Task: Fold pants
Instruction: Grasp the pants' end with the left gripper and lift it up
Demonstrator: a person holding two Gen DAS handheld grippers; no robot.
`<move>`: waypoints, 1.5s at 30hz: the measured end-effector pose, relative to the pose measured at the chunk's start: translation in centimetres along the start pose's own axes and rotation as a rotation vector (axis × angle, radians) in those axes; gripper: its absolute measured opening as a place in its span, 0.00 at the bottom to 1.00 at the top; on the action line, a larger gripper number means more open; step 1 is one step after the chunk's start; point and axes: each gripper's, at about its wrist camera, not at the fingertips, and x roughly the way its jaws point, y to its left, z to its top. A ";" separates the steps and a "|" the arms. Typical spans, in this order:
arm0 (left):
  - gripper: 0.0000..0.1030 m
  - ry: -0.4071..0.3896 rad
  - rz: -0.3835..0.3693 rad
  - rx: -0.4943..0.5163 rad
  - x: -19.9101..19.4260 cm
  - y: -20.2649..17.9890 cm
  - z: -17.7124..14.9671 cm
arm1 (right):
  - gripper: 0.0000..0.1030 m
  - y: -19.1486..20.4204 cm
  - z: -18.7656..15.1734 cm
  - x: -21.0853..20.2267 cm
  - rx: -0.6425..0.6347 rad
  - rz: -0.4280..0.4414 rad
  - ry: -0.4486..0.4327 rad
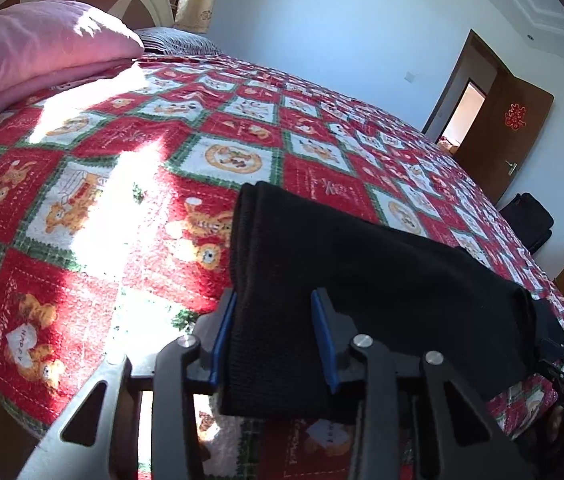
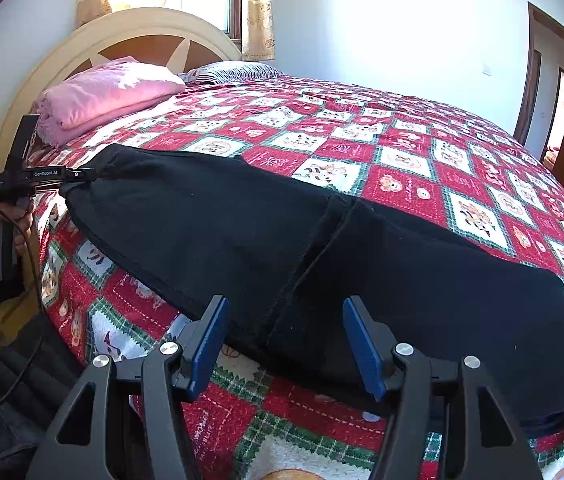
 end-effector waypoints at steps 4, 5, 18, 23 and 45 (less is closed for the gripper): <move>0.29 0.003 -0.054 -0.039 0.1 0.8 0.0 | 0.59 0.0 0.0 0.1 0.002 -0.001 0.001; 0.21 0.008 -0.088 -0.063 0.0 1.1 0.1 | 0.59 0.0 0.1 0.0 0.003 -0.003 0.000; 0.20 -0.154 -0.306 -0.035 -5.2 -3.6 2.7 | 0.59 -1.2 1.0 -1.6 0.042 -0.016 -0.045; 0.20 -0.185 -0.369 0.027 -7.0 -7.5 3.5 | 0.59 -3.3 2.1 -3.3 0.109 -0.027 -0.074; 0.20 -0.178 -0.546 0.134 -8.3 -16.3 4.6 | 0.59 -17.4 -2.4 -8.0 0.548 -0.044 0.061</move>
